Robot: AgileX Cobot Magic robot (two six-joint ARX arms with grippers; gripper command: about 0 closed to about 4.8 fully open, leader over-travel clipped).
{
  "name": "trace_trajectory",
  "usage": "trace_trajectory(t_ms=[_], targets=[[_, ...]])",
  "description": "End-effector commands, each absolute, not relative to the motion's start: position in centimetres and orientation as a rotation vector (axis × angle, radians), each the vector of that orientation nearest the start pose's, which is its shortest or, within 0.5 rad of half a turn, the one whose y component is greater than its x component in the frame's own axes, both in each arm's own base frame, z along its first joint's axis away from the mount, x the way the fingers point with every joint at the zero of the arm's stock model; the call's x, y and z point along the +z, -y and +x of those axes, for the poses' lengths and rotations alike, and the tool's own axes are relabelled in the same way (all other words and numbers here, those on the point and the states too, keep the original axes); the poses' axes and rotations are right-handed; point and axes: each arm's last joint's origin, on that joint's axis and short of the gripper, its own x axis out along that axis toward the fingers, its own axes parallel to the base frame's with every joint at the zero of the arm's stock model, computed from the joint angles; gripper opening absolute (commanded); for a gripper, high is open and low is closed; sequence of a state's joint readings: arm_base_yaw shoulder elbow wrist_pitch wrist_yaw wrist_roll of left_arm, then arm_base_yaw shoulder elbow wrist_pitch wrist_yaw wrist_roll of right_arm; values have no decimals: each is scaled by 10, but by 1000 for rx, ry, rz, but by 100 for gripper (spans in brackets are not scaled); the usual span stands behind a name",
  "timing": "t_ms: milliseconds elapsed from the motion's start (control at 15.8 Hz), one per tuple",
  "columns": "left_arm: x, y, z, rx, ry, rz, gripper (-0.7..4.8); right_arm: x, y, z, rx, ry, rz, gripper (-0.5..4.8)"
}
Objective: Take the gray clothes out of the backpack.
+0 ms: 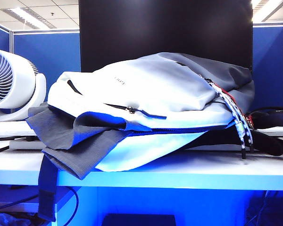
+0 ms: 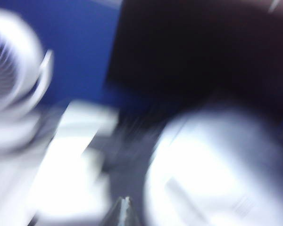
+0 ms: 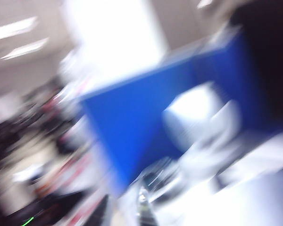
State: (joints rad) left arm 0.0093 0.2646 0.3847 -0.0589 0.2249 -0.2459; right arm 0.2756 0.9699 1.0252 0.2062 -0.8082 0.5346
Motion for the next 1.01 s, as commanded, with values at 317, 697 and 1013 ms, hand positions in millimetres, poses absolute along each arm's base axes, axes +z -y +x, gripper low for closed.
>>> trace_trajectory(t_ms=[317,697,1013], targets=[[255,4,109,-165,-114,-245,-2,345,-219,195,967,-337,-20,176],[255,4,109,-147,-112,-244,58,273,-304,170,675,-295,-526,290],[255,4,109,-148,-113,-244,91,236,-325,184,620,-305,-597,432]])
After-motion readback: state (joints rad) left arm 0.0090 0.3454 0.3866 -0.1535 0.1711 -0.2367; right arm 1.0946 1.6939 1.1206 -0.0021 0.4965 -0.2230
